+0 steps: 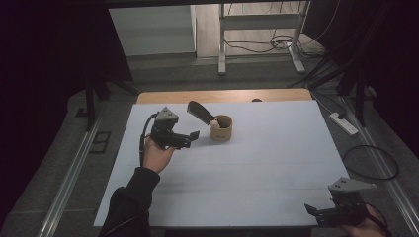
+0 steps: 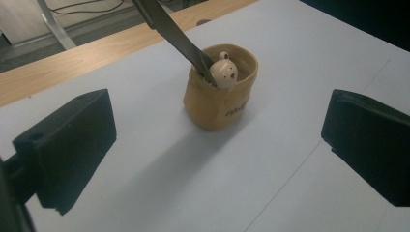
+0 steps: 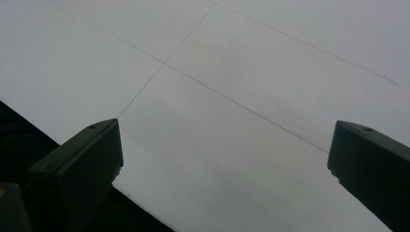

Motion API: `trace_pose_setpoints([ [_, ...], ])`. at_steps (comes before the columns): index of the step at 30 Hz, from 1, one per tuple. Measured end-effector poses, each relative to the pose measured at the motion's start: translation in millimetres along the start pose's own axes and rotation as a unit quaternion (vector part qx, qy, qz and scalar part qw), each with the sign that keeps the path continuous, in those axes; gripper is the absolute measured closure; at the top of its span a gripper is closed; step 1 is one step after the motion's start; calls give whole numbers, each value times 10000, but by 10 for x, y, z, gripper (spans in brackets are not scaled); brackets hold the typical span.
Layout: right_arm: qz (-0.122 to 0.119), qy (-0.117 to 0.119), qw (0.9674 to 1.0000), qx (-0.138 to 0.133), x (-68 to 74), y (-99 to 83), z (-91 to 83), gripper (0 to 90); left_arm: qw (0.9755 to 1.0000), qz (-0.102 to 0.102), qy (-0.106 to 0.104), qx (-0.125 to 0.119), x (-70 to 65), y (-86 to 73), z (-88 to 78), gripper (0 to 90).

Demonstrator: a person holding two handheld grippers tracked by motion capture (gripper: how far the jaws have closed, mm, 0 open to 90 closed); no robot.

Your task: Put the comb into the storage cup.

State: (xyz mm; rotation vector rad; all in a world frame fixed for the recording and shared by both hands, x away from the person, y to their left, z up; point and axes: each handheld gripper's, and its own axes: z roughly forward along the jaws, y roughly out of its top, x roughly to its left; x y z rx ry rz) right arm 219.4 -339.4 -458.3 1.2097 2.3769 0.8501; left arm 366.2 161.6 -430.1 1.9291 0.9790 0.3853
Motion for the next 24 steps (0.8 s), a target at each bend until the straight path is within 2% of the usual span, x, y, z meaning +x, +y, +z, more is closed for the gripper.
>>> trace_pose_setpoints([
  [13, -35, 17, 10000, -28, 8, -1, -6, 0, 9998, -99, -135, 67, -49, -64, -58, 0],
  [24, -37, 14, 10000, -34, 12, -1, -9, 0, 9998, -115, -140, 55, -95, -153, -137, 0],
])
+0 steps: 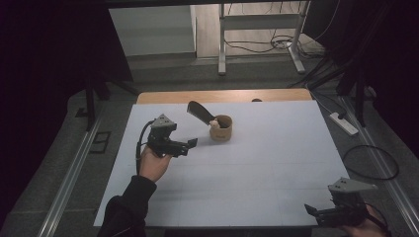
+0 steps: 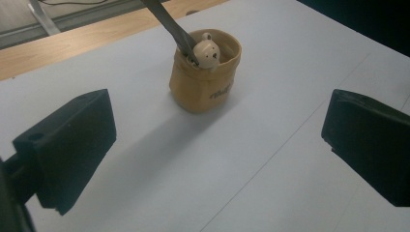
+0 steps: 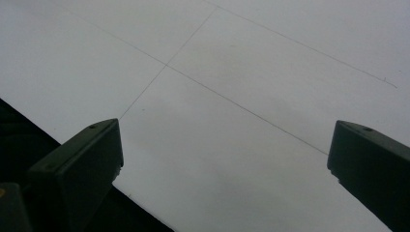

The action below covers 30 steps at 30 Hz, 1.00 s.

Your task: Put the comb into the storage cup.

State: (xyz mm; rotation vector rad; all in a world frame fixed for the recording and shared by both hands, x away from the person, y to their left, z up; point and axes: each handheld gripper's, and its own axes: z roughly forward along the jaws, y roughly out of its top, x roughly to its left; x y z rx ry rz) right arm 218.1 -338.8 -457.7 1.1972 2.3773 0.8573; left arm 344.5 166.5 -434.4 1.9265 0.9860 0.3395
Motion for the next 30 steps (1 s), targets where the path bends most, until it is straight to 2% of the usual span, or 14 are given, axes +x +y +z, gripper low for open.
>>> trace_pose_setpoints([
  [30, -29, -44, 10000, -51, 8, -2, -10, 0, 9999, -69, 56, -58, -162, -299, -317, 0],
])
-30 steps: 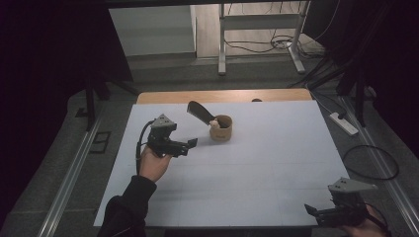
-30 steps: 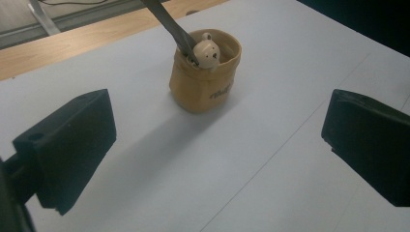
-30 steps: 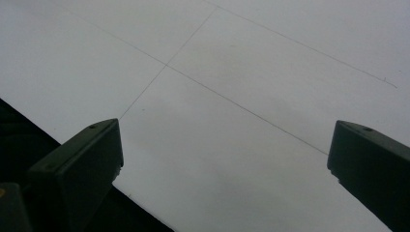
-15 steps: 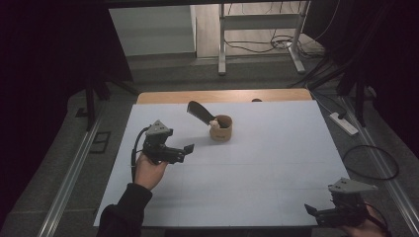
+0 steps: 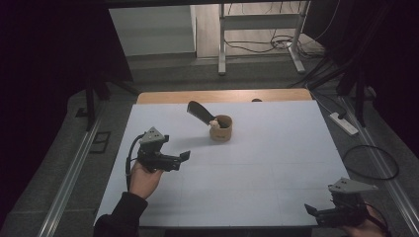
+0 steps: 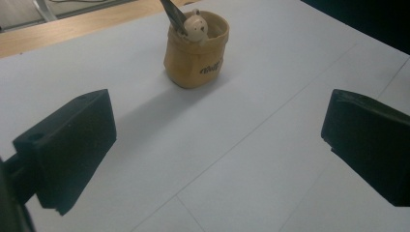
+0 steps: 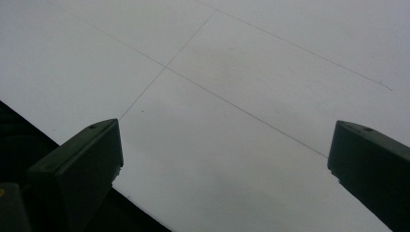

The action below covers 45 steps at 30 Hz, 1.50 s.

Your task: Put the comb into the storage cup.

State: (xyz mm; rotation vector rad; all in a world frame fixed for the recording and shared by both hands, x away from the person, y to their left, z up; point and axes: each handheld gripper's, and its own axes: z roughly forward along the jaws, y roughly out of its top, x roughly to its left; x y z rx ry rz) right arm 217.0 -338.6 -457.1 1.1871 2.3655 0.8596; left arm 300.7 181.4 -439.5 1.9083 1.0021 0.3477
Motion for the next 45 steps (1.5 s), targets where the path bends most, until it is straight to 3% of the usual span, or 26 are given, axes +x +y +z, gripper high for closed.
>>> trace_pose_setpoints([
  [23, 24, 0, 10000, -19, -7, 0, -2, 0, 9997, -29, 221, 101, -60, -235, -202, 0],
  [45, 22, -30, 10000, -14, 0, 1, -1, 0, 9987, -202, 457, 80, -88, -498, -507, 0],
])
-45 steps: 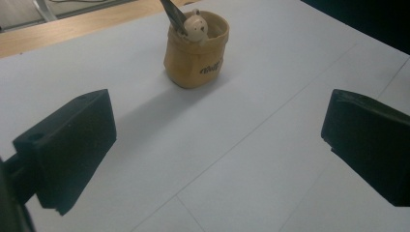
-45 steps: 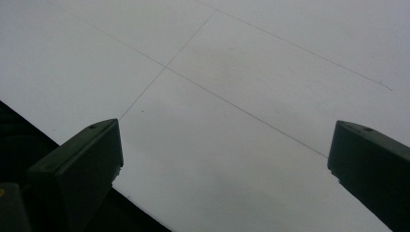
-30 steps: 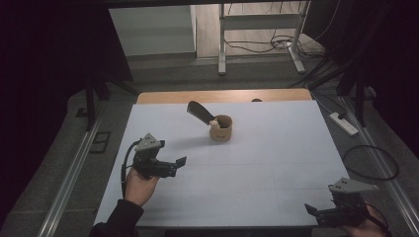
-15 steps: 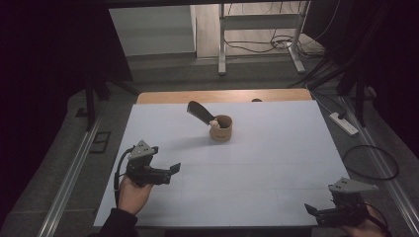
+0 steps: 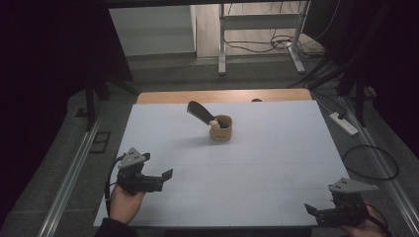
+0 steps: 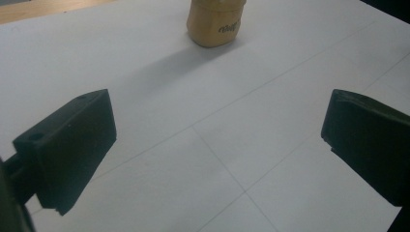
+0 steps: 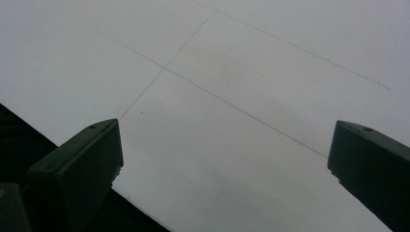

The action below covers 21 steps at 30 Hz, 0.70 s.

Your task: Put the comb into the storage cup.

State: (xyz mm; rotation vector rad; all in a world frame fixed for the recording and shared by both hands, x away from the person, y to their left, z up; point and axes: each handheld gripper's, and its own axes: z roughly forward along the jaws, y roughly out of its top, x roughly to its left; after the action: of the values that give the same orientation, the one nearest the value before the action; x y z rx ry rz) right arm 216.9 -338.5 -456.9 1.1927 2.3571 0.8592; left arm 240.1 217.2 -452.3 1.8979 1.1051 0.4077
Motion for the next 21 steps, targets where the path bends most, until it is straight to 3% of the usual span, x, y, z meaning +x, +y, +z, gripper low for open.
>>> trace_pose_setpoints([
  [21, -20, -19, 10000, 3, 6, 2, 0, 0, 9996, -113, 245, 60, 0, -234, -229, 0],
])
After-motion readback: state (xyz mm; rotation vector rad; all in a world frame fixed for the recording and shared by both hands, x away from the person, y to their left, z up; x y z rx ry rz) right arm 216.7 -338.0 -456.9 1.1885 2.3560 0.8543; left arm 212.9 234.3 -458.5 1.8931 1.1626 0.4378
